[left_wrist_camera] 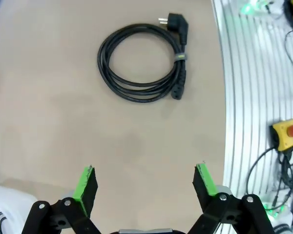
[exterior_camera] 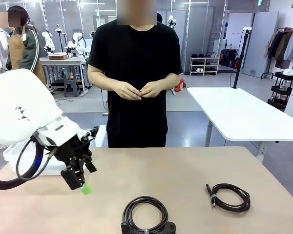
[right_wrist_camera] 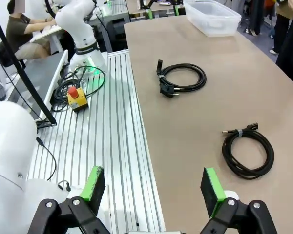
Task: Organize and store the cables.
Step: Place the Power Cable into the Organizing box.
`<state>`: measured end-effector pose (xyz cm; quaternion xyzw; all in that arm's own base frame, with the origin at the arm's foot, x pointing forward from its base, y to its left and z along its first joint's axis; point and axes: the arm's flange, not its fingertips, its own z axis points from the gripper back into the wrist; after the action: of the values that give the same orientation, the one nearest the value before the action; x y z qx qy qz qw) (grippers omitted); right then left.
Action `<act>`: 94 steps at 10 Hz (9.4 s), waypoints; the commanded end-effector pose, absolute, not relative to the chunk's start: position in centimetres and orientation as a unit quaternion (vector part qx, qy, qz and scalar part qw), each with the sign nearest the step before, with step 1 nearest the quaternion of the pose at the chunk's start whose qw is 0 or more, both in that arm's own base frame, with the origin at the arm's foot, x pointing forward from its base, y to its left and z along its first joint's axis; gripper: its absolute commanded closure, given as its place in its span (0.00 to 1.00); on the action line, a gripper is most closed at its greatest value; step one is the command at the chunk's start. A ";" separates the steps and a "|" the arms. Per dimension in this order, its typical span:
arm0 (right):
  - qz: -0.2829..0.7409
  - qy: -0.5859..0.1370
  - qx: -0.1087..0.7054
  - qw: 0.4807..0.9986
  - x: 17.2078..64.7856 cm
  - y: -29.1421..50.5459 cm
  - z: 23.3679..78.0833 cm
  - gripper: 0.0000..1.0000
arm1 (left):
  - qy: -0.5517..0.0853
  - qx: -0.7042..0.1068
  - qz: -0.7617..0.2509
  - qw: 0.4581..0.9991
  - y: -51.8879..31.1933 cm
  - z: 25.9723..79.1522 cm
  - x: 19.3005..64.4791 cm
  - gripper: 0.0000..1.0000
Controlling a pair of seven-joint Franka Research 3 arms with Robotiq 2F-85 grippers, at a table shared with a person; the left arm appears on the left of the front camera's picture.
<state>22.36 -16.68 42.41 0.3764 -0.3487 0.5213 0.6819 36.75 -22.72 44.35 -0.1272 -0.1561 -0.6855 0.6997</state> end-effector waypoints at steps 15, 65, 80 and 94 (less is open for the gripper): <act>0.515 -0.363 0.382 0.676 21.3 -18.0 41.0 0.00 | -0.058 -0.061 -0.649 0.756 -32.7 41.8 35.7 0.00; 0.515 -0.363 0.382 0.676 21.3 -18.0 41.0 0.00 | -0.103 0.059 -0.776 0.619 -21.0 52.2 38.8 0.83; 0.515 -0.363 0.382 0.676 21.3 -18.0 41.0 0.00 | -0.079 -0.003 -0.698 0.712 -4.4 44.6 60.3 0.83; 0.515 -0.363 0.382 0.676 21.3 -18.0 41.0 0.00 | -0.082 0.013 -0.692 0.717 -3.9 44.9 59.7 0.00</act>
<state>21.30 -17.84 40.77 0.3830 -0.3544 0.5121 0.6823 59.60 -3.93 44.93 0.0122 -0.0833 -0.6908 0.7181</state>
